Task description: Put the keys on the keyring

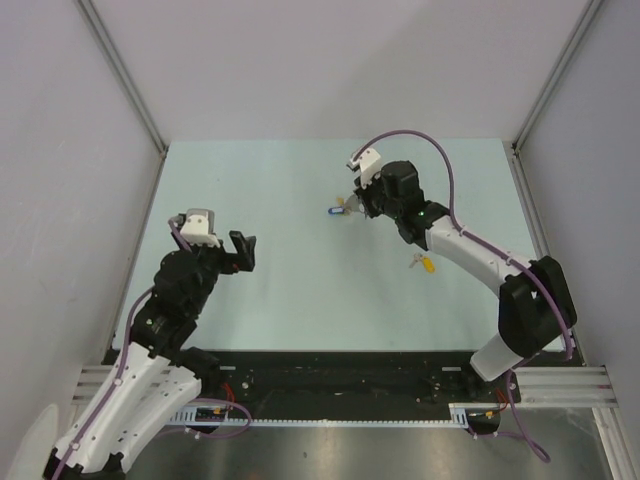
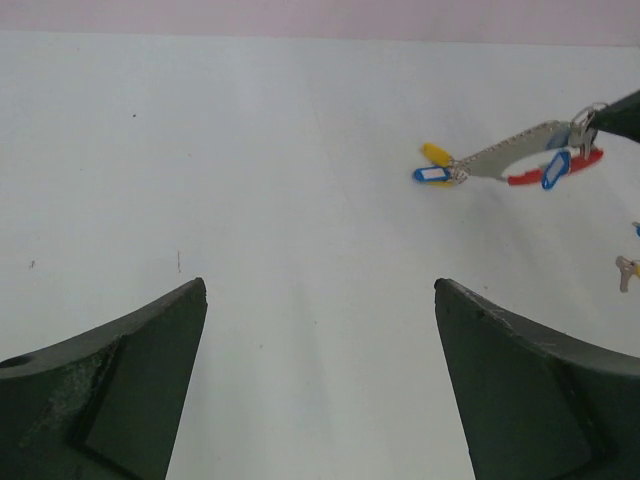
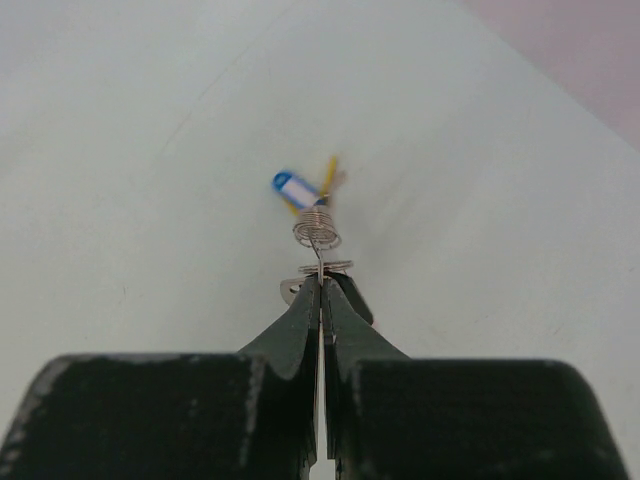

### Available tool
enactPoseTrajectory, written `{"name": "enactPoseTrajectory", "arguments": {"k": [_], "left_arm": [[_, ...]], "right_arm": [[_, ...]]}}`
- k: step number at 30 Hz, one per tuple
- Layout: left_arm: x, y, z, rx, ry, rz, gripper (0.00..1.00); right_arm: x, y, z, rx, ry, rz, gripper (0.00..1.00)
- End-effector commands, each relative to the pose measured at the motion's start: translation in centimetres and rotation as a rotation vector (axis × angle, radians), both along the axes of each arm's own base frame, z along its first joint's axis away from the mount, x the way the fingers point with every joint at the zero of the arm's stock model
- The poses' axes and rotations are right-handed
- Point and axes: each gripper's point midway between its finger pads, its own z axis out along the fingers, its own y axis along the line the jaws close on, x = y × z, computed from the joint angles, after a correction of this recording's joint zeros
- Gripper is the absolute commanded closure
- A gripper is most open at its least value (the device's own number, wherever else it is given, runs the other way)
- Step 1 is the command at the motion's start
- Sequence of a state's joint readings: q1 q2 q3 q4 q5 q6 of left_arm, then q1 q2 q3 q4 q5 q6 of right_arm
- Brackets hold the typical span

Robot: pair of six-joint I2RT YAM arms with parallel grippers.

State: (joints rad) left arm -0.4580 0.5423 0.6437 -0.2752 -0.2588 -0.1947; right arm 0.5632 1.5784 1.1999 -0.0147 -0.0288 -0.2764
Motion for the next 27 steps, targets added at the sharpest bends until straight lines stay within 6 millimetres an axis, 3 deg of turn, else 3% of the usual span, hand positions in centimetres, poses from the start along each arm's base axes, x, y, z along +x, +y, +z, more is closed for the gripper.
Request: {"name": "enactPoseTrajectory", "arguments": {"k": [1, 3, 5, 7, 10, 13, 14, 16, 17, 20, 27], "left_arm": [[-0.5, 1.6, 2.0, -0.043, -0.031, 0.08, 0.0], [-0.7, 2.2, 1.8, -0.038, -0.027, 0.104, 0.0], [-1.2, 3.0, 1.7, -0.034, -0.041, 0.135, 0.0], [-1.7, 3.5, 1.9, -0.048, -0.072, 0.148, 0.0], [-2.5, 3.8, 2.6, -0.059, -0.117, 0.137, 0.0], [-2.8, 4.4, 2.8, -0.061, -0.134, 0.16, 0.0], [-3.0, 4.7, 2.9, -0.063, -0.14, 0.173, 0.0], [-3.1, 5.2, 2.8, -0.071, -0.137, 0.201, 0.0], [-3.3, 5.7, 2.9, -0.079, -0.141, 0.223, 0.0], [-3.7, 6.2, 2.9, -0.095, -0.144, 0.249, 0.0], [-5.9, 7.3, 5.2, -0.204, -0.268, 0.255, 0.0]], "right_arm": [[-2.5, -1.5, -4.1, 0.025, 0.151, -0.08, 1.0], [-4.3, -2.4, -6.6, 0.017, 0.223, -0.1, 1.0], [-5.8, -2.7, -7.3, 0.054, 0.269, -0.127, 1.0], [-7.8, -3.4, -9.5, 0.054, 0.343, -0.151, 1.0], [-10.6, -3.6, -10.3, 0.062, 0.402, -0.152, 0.9], [-12.4, -4.5, -10.6, 0.048, 0.436, -0.183, 0.69], [-12.8, -4.6, -9.4, 0.081, 0.423, -0.182, 0.58], [-13.7, -5.3, -8.8, 0.095, 0.434, -0.193, 0.45], [-14.0, -5.6, -7.1, 0.138, 0.407, -0.201, 0.42], [-14.6, -7.5, -4.9, 0.192, 0.38, -0.268, 0.29], [-16.9, -15.6, 4.2, 0.353, 0.068, -0.492, 0.04]]}}
